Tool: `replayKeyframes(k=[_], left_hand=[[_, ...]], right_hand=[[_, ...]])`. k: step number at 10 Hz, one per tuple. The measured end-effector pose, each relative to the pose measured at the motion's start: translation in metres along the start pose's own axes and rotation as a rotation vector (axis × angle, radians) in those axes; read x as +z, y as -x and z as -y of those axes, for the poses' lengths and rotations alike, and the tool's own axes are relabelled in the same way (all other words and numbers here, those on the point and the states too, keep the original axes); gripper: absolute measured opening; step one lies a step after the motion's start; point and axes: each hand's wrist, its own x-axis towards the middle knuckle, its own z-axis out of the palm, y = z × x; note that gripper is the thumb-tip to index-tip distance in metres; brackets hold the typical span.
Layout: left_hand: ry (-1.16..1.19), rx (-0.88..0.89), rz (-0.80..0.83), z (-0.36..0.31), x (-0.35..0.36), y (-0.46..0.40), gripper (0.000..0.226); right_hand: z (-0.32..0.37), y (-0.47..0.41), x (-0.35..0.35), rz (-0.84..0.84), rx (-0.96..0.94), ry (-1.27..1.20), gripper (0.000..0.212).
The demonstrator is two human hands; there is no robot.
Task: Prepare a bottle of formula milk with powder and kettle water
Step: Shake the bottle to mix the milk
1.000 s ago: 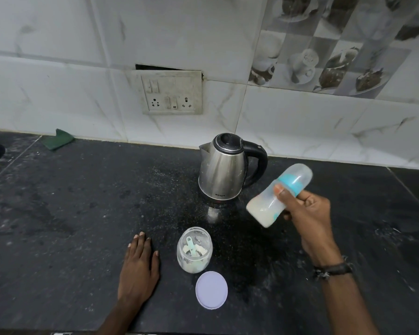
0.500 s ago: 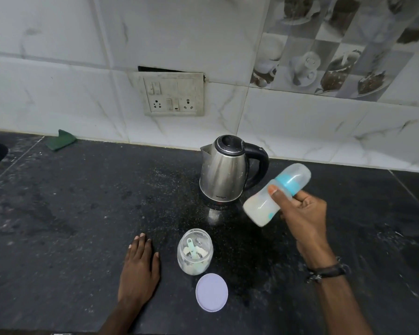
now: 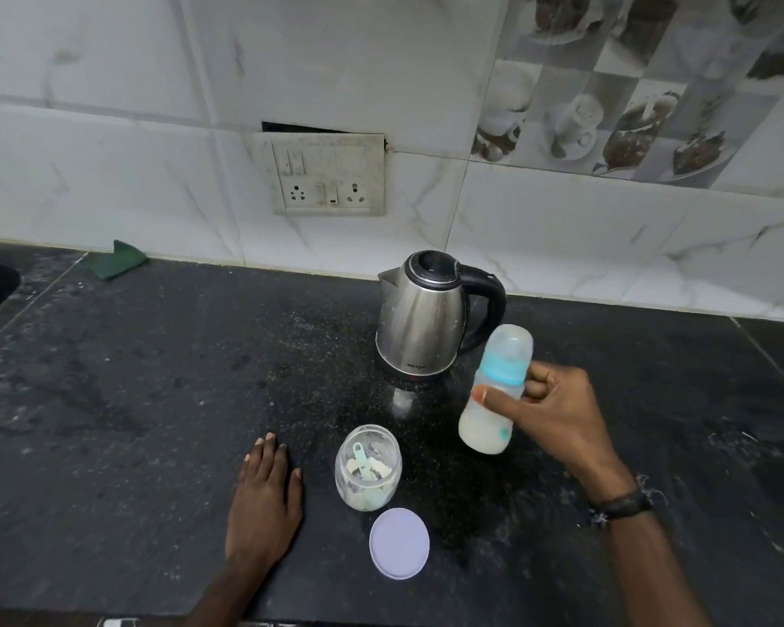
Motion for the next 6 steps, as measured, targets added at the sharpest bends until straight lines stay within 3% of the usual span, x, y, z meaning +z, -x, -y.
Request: replayKeyframes(k=[1,2,3,4,6], left_hand=[[0.000,0.002,-0.003,-0.001,-0.001,-0.001,0.063],[-0.002,-0.004,0.004,-0.001,-0.001,0.001,0.064],[-0.008,0.005,0.000,-0.001,-0.002,-0.001,0.064],[-0.010,-0.007,0.012,-0.001,-0.001,0.000,0.065],[-0.005,-0.009,0.017,-0.002,-0.002,0.000,0.065]], right_hand=[[0.000,-0.001,-0.002,-0.051,-0.006,-0.066,0.033],[0.005,-0.004,-0.006,0.009,-0.021,0.159,0.043],[0.005,-0.003,-0.005,-0.002,-0.032,0.114,0.039],[0.010,-0.005,-0.008,0.033,-0.047,0.313,0.049],[0.008,-0.004,-0.004,0.061,-0.028,0.121,0.042]])
